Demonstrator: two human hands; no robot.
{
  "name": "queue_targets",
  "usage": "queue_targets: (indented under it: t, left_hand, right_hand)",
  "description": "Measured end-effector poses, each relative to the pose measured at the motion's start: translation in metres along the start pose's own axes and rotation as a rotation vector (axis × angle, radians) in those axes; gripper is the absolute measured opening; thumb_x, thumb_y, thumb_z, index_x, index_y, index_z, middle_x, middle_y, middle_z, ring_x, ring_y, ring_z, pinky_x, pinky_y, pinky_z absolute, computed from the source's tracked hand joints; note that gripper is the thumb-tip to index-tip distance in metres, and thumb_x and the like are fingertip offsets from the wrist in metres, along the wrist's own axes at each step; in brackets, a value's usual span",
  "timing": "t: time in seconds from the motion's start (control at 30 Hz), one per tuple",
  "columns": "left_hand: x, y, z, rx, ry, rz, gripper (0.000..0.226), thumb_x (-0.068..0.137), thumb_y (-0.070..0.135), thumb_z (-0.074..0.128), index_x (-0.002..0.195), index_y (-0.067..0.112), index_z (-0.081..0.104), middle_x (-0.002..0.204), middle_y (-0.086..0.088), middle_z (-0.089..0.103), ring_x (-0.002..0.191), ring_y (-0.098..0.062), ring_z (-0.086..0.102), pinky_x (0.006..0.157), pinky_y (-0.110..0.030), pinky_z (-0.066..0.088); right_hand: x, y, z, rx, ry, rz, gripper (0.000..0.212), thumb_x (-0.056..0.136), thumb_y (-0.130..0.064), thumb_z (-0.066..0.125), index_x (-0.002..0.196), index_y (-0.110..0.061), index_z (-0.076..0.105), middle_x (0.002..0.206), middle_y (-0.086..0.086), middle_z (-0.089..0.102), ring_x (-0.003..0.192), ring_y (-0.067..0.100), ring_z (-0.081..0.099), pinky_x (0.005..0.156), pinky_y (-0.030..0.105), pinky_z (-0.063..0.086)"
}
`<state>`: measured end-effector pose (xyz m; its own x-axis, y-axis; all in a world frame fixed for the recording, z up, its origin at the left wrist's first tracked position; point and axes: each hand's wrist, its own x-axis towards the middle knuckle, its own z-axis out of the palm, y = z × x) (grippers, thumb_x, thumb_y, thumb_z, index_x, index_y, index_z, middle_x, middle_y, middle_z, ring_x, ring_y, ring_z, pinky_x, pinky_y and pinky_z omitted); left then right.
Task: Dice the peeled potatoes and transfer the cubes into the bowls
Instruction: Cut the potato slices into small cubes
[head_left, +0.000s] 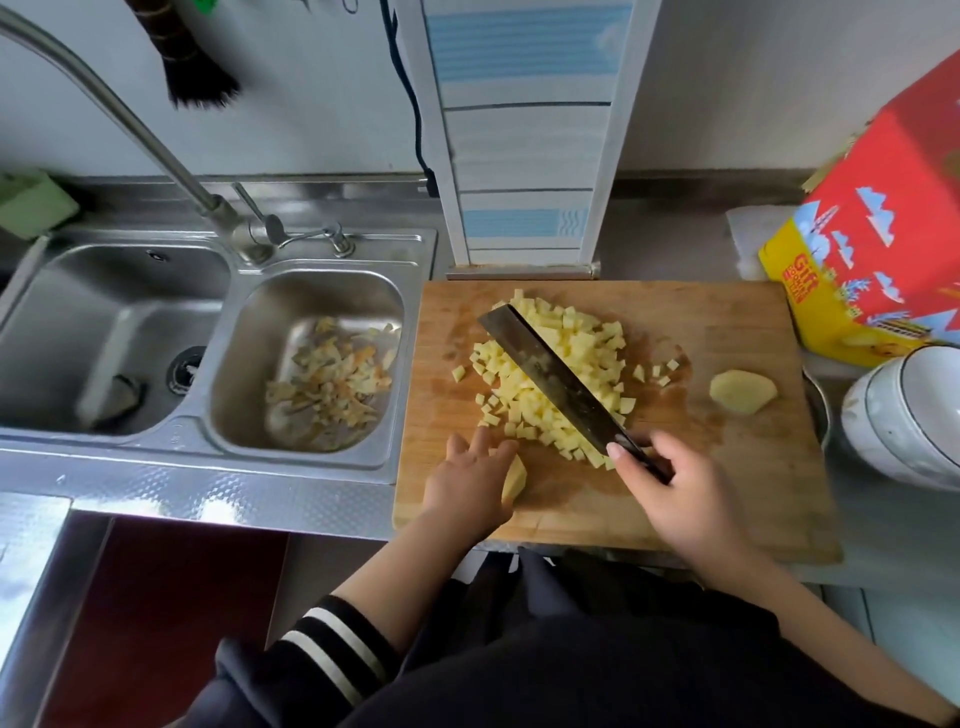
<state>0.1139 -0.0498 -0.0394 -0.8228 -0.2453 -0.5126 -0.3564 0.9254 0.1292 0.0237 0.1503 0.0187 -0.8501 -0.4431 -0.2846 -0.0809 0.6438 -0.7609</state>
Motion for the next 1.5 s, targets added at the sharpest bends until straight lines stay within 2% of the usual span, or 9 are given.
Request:
queue_targets:
  t: [0.53, 0.7, 0.77, 0.83, 0.87, 0.97, 1.13, 1.3, 1.5]
  left_hand:
    - [0.007, -0.010, -0.008, 0.209, 0.027, 0.283, 0.068, 0.087, 0.041, 0.067, 0.144, 0.040, 0.030, 0.145, 0.000, 0.030, 0.127, -0.028, 0.034, 0.079, -0.034, 0.056]
    - [0.009, -0.017, -0.002, 0.209, 0.063, 0.326, 0.069, 0.089, 0.044, 0.065, 0.146, 0.042, 0.026, 0.147, 0.002, 0.029, 0.128, -0.025, 0.035, 0.078, -0.032, 0.055]
    - [0.004, -0.021, -0.001, 0.173, 0.064, 0.297, 0.081, 0.085, 0.048, 0.067, 0.149, 0.041, 0.019, 0.151, 0.002, 0.024, 0.134, -0.025, 0.029, 0.089, -0.036, 0.053]
    - [-0.008, -0.026, 0.003, 0.050, 0.181, 0.272, 0.077, 0.083, 0.053, 0.065, 0.147, 0.035, 0.025, 0.149, 0.001, 0.030, 0.136, -0.023, 0.029, 0.102, -0.043, 0.047]
    - [-0.015, -0.030, 0.007, -0.043, 0.325, 0.289, 0.063, 0.086, 0.052, 0.061, 0.141, 0.030, 0.038, 0.141, 0.000, 0.041, 0.130, -0.023, 0.038, 0.098, -0.044, 0.048]
    - [-0.026, -0.039, 0.031, -0.202, 0.742, 0.363, 0.018, 0.092, 0.030, 0.063, 0.106, 0.018, 0.062, 0.108, -0.003, 0.060, 0.095, -0.025, 0.058, 0.067, -0.040, 0.053]
    - [-0.015, -0.021, 0.053, -0.119, 0.766, 0.248, 0.006, 0.087, 0.021, 0.063, 0.091, 0.017, 0.066, 0.097, -0.002, 0.061, 0.081, -0.024, 0.055, 0.054, -0.029, 0.042]
    - [-0.009, -0.017, 0.066, -0.251, 0.793, 0.180, 0.017, 0.094, 0.028, 0.054, 0.088, 0.014, 0.061, 0.091, -0.006, 0.061, 0.076, -0.027, 0.053, 0.060, -0.037, 0.048]
    - [-0.006, -0.018, 0.071, -0.341, 0.784, 0.138, 0.027, 0.095, 0.029, 0.053, 0.085, 0.008, 0.068, 0.094, -0.005, 0.062, 0.079, -0.023, 0.049, 0.067, -0.035, 0.045]
  right_hand:
    - [-0.001, 0.004, 0.002, -0.051, -0.046, -0.007, 0.031, 0.085, -0.057, 0.055, 0.101, -0.032, 0.066, 0.069, -0.003, 0.067, 0.062, 0.020, 0.064, 0.059, 0.046, 0.055]
    - [-0.001, -0.003, 0.000, -0.130, -0.073, -0.014, 0.029, 0.087, -0.056, 0.054, 0.102, -0.033, 0.065, 0.064, 0.000, 0.065, 0.056, 0.022, 0.062, 0.050, 0.041, 0.050]
    - [-0.002, -0.007, -0.003, -0.191, -0.052, -0.037, 0.027, 0.089, -0.054, 0.054, 0.103, -0.033, 0.064, 0.058, 0.001, 0.062, 0.050, 0.021, 0.058, 0.043, 0.033, 0.041]
    - [-0.002, -0.012, -0.007, -0.280, -0.018, -0.101, 0.025, 0.091, -0.051, 0.054, 0.107, -0.033, 0.061, 0.051, 0.001, 0.058, 0.042, 0.018, 0.054, 0.039, 0.029, 0.034]
    - [-0.003, -0.015, -0.009, -0.324, -0.016, -0.134, 0.026, 0.092, -0.049, 0.054, 0.110, -0.032, 0.061, 0.049, 0.000, 0.056, 0.040, 0.015, 0.052, 0.038, 0.028, 0.034]
    - [-0.004, -0.029, -0.008, -0.443, -0.128, -0.165, 0.021, 0.097, -0.044, 0.049, 0.109, -0.030, 0.060, 0.053, -0.005, 0.054, 0.045, 0.006, 0.051, 0.043, 0.023, 0.037]
    - [-0.001, -0.036, 0.012, -0.726, -0.315, -0.202, 0.030, 0.102, -0.043, 0.036, 0.092, -0.022, 0.055, 0.061, -0.007, 0.047, 0.060, 0.016, 0.053, 0.045, 0.027, 0.030]
    - [-0.003, -0.029, 0.020, -0.816, -0.383, -0.206, 0.025, 0.102, -0.040, 0.032, 0.089, -0.022, 0.044, 0.073, -0.004, 0.055, 0.072, 0.023, 0.061, 0.051, 0.033, 0.032]
    - [-0.001, -0.024, 0.023, -0.838, -0.418, -0.190, 0.024, 0.103, -0.037, 0.031, 0.099, -0.020, 0.048, 0.081, -0.003, 0.060, 0.076, 0.024, 0.062, 0.045, 0.031, 0.023]
